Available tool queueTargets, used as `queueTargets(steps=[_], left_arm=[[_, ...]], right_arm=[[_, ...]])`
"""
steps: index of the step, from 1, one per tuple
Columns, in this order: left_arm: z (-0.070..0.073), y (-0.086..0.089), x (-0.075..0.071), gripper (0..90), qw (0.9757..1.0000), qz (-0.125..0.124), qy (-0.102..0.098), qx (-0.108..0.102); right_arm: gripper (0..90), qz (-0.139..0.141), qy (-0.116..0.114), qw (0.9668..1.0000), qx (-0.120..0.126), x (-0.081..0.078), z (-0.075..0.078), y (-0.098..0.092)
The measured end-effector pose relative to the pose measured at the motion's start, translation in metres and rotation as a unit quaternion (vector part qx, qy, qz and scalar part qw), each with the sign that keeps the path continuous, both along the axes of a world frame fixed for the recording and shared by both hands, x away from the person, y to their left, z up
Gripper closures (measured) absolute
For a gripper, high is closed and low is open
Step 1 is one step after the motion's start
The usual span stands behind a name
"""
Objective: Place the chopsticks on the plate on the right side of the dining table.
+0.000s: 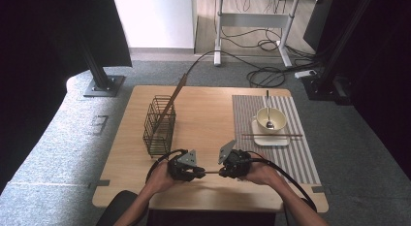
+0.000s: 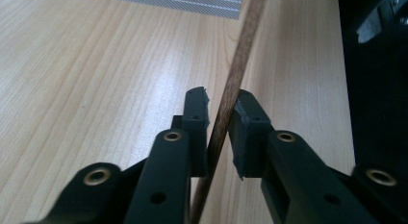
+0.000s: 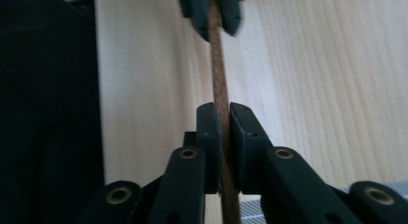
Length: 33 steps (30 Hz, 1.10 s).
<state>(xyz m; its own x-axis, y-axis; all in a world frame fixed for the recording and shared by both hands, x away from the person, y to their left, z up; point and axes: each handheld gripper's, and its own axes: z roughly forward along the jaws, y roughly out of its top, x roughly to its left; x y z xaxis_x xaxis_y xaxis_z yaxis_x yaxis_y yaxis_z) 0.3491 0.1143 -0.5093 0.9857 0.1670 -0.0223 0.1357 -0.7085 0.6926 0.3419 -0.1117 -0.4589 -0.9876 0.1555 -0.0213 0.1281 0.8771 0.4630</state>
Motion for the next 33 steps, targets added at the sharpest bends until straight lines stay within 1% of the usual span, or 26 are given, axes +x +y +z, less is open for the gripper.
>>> queueTargets(steps=[2,4,7,11,13,14,16,18,19,20,22,25,28,32,33], left_arm=[[-0.001,0.0,0.0,73.1,0.9999,0.011,-0.003,-0.005],[-0.002,0.0,0.001,64.7,0.9997,0.022,-0.005,-0.008],[-0.005,0.0,0.002,50.5,0.9987,0.047,-0.001,-0.022],[-0.007,0.001,0.005,29.9,0.9953,0.089,0.004,-0.038],[-0.009,0.002,0.006,20.6,0.9933,0.108,0.003,-0.041],[-0.009,0.003,0.006,15.4,0.9926,0.115,0.002,-0.039],[-0.01,0.005,0.006,11.1,0.9912,0.126,-0.001,-0.04],[-0.012,0.006,0.008,4.4,0.9894,0.137,0.006,-0.046],[-0.013,0.007,0.008,1.0,0.9887,0.143,0.006,-0.046],[-0.013,0.007,0.008,0.0,0.988,0.147,0.004,-0.046],[-0.016,0.008,0.009,0.0,0.9865,0.156,0.01,-0.049],[-0.019,0.009,0.01,0.0,0.985,0.164,0.013,-0.052],[-0.023,0.01,0.01,0.0,0.9835,0.171,0.02,-0.055],[-0.03,0.01,0.011,0.0,0.9833,0.177,0.017,-0.038],[-0.032,0.009,0.012,0.0,0.9832,0.178,0.019,-0.033]], right_arm=[[83.1,-0.004,0.002,1.0,0.003,0.001,0.002,-0.001],[83.1,-0.01,-0.001,0.9999,0.006,0.001,0.004,-0.004],[83.1,-0.014,-0.008,0.9998,0.009,0.001,0.007,-0.008],[83.1,-0.027,-0.018,0.9994,0.009,0.001,0.01,-0.016],[83.1,-0.034,-0.019,0.9992,0.007,0.002,0.01,-0.021],[83.1,-0.038,-0.018,0.9991,0.009,0.003,0.01,-0.023],[83.1,-0.045,-0.018,0.9988,0.013,0.003,0.011,-0.028],[83.1,-0.048,-0.018,0.9986,0.016,0.002,0.012,-0.032],[83.1,-0.05,-0.019,0.9984,0.015,0.002,0.012,-0.035],[83.1,-0.055,-0.019,0.9982,0.015,0.001,0.012,-0.037],[83.0,-0.061,-0.019,0.9979,0.014,0.001,0.013,-0.043],[83.1,-0.073,-0.021,0.997,0.013,0.002,0.015,-0.052],[83.0,-0.088,-0.026,0.9955,0.02,0.002,0.019,-0.064],[83.0,-0.109,-0.031,0.9932,0.026,0.003,0.021,-0.076],[83.0,-0.112,-0.034,0.9929,0.026,0.003,0.021,-0.079]])
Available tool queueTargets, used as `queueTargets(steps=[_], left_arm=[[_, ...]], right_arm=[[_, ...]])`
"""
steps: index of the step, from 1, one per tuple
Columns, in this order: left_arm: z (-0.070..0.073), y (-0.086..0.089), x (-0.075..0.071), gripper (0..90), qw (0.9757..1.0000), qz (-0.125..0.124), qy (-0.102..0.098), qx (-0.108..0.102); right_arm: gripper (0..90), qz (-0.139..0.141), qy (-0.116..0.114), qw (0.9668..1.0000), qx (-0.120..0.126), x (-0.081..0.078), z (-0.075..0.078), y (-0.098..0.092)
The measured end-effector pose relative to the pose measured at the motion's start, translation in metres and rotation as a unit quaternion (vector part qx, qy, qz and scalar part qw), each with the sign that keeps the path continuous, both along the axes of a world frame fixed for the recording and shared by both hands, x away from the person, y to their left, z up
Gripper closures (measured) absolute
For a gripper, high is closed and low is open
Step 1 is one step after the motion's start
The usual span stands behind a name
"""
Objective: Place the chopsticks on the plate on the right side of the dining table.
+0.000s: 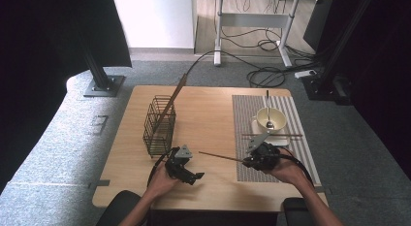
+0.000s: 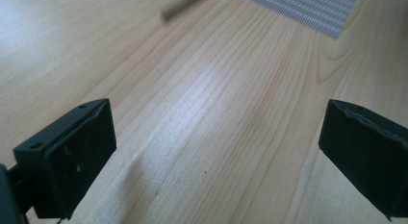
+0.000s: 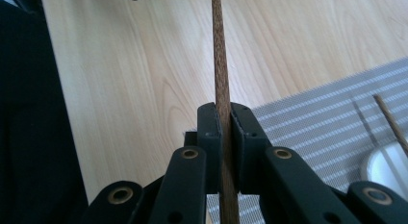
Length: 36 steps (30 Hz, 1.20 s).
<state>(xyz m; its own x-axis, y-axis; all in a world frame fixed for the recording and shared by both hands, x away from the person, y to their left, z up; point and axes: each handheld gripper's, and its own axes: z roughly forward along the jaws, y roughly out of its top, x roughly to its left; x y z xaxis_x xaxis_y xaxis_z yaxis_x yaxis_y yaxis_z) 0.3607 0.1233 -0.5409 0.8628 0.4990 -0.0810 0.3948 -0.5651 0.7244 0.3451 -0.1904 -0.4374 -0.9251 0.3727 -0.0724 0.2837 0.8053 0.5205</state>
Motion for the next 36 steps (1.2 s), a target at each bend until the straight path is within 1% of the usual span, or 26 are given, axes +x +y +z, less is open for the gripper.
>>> queueTargets(steps=[3,6,9,11,12,16,21,30,36], left_arm=[[-0.006,-0.003,0.0,0.0,0.9998,0.002,0.0,0.017],[-0.01,-0.007,-0.001,0.0,0.9991,0.005,-0.005,0.042],[-0.014,-0.009,0.0,0.0,0.9987,0.006,0.001,0.05],[-0.017,-0.012,-0.001,0.0,0.9981,0.007,0.002,0.061],[-0.018,-0.012,-0.001,0.0,0.9981,0.008,-0.001,0.062],[-0.019,-0.012,-0.001,0.0,0.9982,0.012,-0.003,0.058],[-0.019,-0.013,0.0,0.0,0.9982,0.014,-0.002,0.058],[-0.019,-0.013,0.0,0.0,0.9983,0.012,-0.003,0.057],[-0.019,-0.014,0.001,0.0,0.9983,0.012,-0.003,0.057]], right_arm=[[83.0,-0.012,-0.003,0.9999,0.004,0.002,0.001,-0.007],[83.0,-0.022,-0.005,0.9997,0.005,0.003,0.002,-0.013],[83.0,-0.031,-0.006,0.9995,0.007,0.004,0.002,-0.019],[83.0,-0.036,-0.007,0.9993,0.007,0.006,0.001,-0.023],[82.9,-0.042,-0.008,0.9991,0.007,0.006,0.001,-0.025],[83.0,-0.055,-0.01,0.9984,0.008,0.009,0.0,-0.034],[83.0,-0.074,-0.01,0.9972,0.009,0.013,-0.004,-0.046],[83.0,-0.114,-0.011,0.9933,0.013,0.024,-0.004,-0.068],[82.9,-0.14,-0.015,0.9901,0.008,0.033,-0.007,-0.085]])
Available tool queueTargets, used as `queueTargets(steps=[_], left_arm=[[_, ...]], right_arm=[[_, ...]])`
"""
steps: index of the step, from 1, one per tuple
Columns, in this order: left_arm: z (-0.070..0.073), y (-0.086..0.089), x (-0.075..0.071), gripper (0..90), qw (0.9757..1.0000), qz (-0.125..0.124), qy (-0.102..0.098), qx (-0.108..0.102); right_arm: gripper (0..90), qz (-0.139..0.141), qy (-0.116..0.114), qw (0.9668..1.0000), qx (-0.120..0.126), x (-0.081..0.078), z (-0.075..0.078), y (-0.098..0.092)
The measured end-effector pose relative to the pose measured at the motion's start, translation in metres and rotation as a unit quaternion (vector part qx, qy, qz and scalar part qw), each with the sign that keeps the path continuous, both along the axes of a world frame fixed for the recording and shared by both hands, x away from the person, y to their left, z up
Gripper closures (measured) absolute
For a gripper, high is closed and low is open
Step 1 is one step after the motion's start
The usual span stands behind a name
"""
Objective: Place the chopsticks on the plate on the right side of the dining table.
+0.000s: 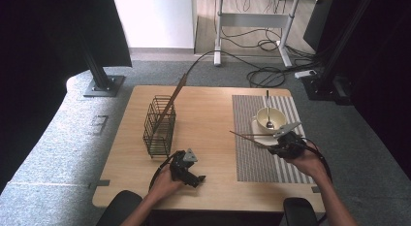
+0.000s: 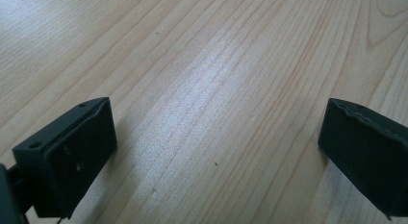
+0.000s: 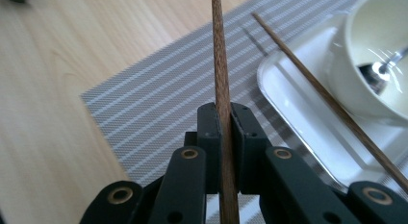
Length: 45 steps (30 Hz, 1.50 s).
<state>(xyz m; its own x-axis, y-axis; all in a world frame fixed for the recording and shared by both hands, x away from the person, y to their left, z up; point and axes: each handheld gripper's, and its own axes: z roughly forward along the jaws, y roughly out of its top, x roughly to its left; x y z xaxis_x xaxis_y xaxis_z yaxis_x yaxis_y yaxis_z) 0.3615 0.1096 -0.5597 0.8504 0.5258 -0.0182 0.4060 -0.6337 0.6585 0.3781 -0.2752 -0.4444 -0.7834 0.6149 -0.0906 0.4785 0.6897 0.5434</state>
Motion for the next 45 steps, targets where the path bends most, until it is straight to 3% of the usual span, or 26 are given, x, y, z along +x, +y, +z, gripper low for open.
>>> queueTargets(steps=[15,27,45], left_arm=[[0.0,0.0,0.0,0.0,1.0,-0.001,0.0,0.0],[0.0,0.0,0.0,0.0,1.0,-0.001,0.0,0.0],[0.0,0.0,0.0,0.0,1.0,-0.001,0.0,0.0]], right_arm=[[82.9,-0.054,0.005,0.9985,-0.011,0.025,-0.017,-0.031],[82.8,-0.064,0.009,0.9976,-0.022,0.042,-0.037,-0.039],[82.5,-0.072,0.009,0.997,-0.026,0.062,-0.053,-0.051]])
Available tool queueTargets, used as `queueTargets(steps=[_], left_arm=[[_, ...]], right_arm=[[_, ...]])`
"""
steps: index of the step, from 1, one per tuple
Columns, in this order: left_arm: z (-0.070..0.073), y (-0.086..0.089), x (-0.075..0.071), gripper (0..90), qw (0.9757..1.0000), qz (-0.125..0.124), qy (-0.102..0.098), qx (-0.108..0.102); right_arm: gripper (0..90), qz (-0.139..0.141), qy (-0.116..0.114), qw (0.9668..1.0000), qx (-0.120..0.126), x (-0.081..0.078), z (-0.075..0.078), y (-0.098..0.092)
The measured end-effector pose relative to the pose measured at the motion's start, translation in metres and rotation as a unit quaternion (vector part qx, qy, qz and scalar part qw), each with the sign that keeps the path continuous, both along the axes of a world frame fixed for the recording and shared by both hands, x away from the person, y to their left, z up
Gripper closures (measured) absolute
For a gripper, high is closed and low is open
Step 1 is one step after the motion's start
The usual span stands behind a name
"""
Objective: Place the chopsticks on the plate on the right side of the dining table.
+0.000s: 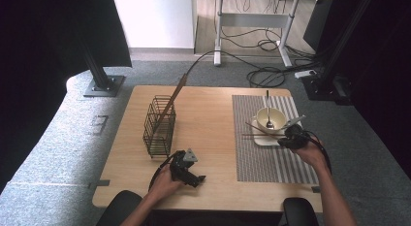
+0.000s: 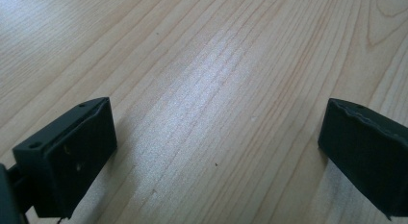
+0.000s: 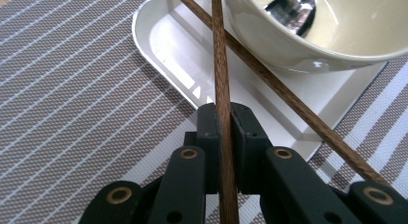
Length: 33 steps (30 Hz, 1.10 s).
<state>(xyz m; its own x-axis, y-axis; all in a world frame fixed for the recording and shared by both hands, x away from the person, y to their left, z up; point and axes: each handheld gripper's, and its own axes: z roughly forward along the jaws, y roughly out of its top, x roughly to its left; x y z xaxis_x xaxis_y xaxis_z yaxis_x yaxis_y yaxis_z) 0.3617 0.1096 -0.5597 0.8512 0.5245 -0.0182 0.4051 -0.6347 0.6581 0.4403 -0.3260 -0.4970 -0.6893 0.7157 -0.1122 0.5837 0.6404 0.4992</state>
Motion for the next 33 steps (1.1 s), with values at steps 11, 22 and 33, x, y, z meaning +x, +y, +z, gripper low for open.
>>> queueTargets(steps=[11,22,33], left_arm=[[0.0,0.0,0.0,0.0,1.0,0.0,0.0,0.0],[0.0,0.0,0.0,0.0,1.0,0.0,0.0,0.0],[0.0,0.0,0.0,0.0,1.0,0.0,0.0,0.0]], right_arm=[[79.8,-0.007,0.005,0.9999,-0.009,0.005,-0.011,-0.006],[76.1,-0.021,0.005,0.9998,0.001,0.006,-0.016,-0.011],[76.8,-0.026,0.003,0.9997,0.004,0.007,-0.014,-0.013]])
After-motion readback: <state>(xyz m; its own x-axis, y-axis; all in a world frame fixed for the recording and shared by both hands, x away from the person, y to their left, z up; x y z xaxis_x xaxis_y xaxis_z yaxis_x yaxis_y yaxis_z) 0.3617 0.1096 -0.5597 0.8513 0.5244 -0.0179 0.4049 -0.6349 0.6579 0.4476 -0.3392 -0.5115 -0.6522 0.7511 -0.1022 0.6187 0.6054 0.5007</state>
